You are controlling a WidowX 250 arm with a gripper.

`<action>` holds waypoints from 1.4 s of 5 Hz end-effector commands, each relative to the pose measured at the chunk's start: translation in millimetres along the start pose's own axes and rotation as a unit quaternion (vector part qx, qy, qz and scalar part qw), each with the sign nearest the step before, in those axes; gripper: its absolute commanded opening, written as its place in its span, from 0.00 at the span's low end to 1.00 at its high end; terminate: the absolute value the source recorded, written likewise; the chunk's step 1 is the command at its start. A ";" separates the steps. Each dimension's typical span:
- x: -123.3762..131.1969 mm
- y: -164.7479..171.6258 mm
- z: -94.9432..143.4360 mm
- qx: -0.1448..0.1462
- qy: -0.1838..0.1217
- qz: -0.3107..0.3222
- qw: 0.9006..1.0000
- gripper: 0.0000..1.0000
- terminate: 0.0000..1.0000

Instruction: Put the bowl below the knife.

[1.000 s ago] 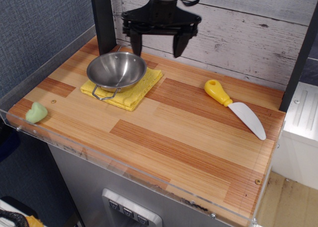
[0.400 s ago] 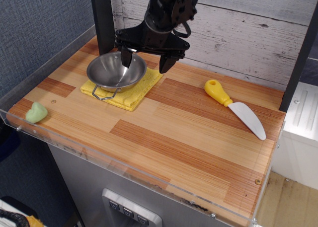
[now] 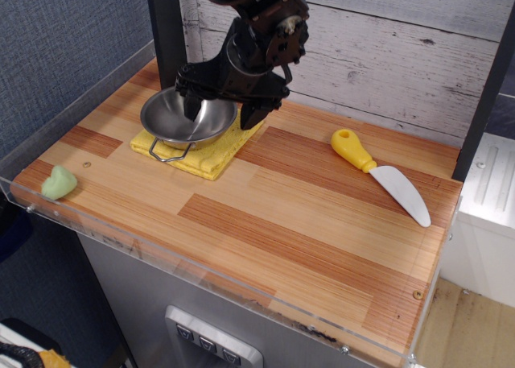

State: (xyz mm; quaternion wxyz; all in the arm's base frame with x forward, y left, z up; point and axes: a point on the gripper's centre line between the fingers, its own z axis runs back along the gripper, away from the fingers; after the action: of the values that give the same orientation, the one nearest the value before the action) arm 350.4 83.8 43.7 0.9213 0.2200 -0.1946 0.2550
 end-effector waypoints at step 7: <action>21.2 -12.9 29.3 -0.034 0.019 0.040 0.998 0.00 0.00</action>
State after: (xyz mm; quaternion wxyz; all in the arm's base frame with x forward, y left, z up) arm 356.5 68.0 51.0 0.9259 0.1844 -0.1637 0.2861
